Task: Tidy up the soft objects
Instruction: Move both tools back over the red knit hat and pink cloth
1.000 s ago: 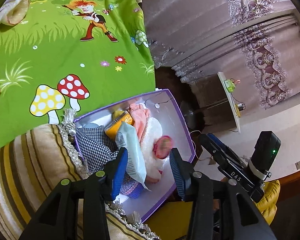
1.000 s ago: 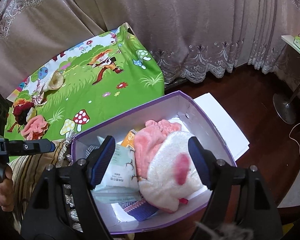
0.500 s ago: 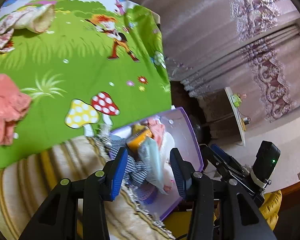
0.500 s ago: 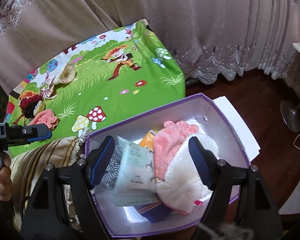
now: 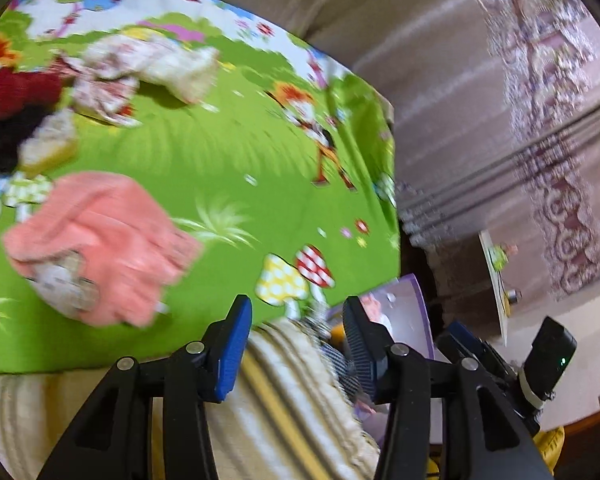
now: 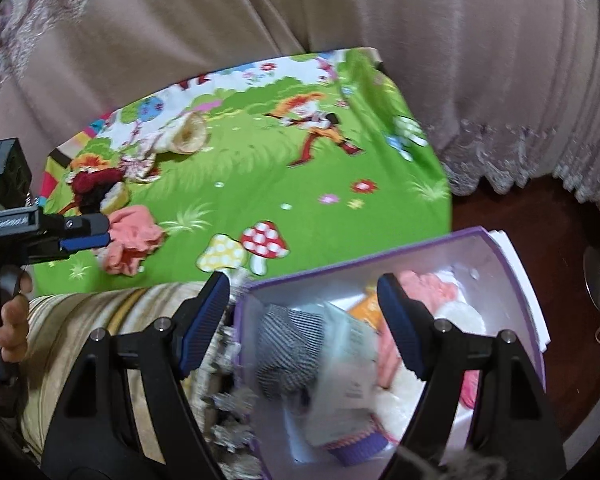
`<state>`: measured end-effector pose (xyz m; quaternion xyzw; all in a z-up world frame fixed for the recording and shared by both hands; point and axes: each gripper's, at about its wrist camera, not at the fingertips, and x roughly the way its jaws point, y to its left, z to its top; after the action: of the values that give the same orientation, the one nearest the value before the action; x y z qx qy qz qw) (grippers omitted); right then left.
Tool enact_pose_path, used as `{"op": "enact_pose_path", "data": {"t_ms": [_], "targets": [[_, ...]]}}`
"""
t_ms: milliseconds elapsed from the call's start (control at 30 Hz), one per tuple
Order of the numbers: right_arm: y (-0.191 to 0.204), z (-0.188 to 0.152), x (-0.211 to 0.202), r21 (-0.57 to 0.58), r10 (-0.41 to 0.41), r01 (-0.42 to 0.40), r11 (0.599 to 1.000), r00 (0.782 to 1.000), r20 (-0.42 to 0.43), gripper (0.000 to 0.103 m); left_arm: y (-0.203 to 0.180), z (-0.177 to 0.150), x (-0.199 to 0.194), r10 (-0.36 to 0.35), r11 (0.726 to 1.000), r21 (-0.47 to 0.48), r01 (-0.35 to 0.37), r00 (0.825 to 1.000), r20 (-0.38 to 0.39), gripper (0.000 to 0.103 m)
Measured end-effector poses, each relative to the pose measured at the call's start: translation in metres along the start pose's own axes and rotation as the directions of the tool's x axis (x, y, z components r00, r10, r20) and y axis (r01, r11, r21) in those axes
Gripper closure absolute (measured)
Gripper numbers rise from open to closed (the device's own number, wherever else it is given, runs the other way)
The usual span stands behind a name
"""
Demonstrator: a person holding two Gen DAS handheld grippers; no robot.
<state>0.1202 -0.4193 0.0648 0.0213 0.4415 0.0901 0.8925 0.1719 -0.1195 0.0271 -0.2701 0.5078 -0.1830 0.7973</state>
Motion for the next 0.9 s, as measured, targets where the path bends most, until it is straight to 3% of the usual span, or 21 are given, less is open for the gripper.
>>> {"op": "enact_pose_path", "data": {"t_ms": [233,533,900], "targets": [[0.035,0.017,0.02,-0.066,0.046,-0.048,0.997,0.999,-0.024,0.024,0.059,0.027,-0.045,0.05,0.994,-0.104,-0.039,0.993,0.104,0.052],[0.097,0.039,0.051,-0.187,0.113,-0.122,0.975,0.992,-0.062,0.024,0.114,0.055,-0.094,0.12,0.978,-0.194,-0.078,0.97,0.213,0.047],[0.189,0.046,0.1,-0.403,0.19,-0.247,0.881,0.966,-0.177,0.021,0.169,0.085,-0.12,0.218,0.948,-0.288,-0.138,0.938,0.271,0.035]]}}
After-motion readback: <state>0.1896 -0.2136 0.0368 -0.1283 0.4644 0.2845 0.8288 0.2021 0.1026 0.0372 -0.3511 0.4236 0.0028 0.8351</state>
